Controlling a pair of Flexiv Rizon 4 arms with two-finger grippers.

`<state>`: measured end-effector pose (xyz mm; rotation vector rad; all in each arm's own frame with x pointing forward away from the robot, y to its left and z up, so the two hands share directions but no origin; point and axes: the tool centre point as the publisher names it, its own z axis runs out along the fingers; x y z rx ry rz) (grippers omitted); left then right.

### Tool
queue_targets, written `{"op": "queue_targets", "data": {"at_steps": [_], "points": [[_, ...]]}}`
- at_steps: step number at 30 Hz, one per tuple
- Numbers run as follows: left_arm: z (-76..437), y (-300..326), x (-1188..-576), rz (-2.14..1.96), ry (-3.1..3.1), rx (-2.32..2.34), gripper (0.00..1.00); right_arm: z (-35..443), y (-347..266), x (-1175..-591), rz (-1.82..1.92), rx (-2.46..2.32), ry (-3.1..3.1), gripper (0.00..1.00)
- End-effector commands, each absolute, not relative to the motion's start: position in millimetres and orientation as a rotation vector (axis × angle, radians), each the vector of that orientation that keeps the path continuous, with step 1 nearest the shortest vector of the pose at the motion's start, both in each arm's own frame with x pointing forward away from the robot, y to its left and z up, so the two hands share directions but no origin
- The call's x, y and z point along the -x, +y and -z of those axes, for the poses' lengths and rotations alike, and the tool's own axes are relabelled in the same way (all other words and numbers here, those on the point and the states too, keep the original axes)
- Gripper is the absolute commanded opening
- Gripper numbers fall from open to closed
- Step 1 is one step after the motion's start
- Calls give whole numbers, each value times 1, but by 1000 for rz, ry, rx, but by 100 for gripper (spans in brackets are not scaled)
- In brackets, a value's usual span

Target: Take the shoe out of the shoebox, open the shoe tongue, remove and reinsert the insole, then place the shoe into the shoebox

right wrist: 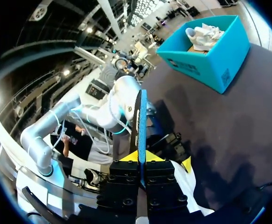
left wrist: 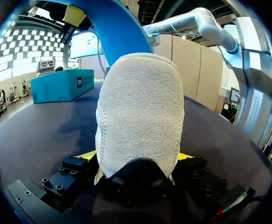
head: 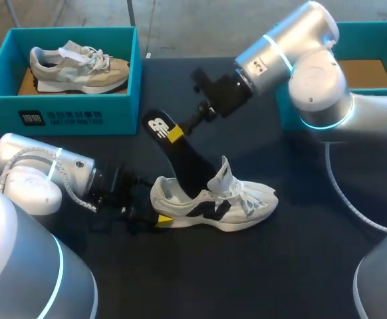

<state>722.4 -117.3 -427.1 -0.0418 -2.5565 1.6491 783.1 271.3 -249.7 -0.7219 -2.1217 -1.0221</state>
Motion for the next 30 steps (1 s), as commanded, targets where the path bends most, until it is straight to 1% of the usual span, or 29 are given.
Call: {"op": "queue_targets", "data": {"at_steps": [1, 12, 24, 30], "points": [[432, -119, -723, -1645, -2559, 41, 0, 250, 274, -782, 1081, 734, -2095, 0], [432, -119, -723, -1645, -2559, 41, 0, 229, 280, -800, 1219, 856, -2022, 0], [432, -119, -723, -1645, -2559, 41, 0, 208, 287, -818, 1235, 950, -2047, 0], [432, -119, -723, -1645, -2559, 41, 0, 208, 287, -818, 1235, 950, -2047, 0]]}}
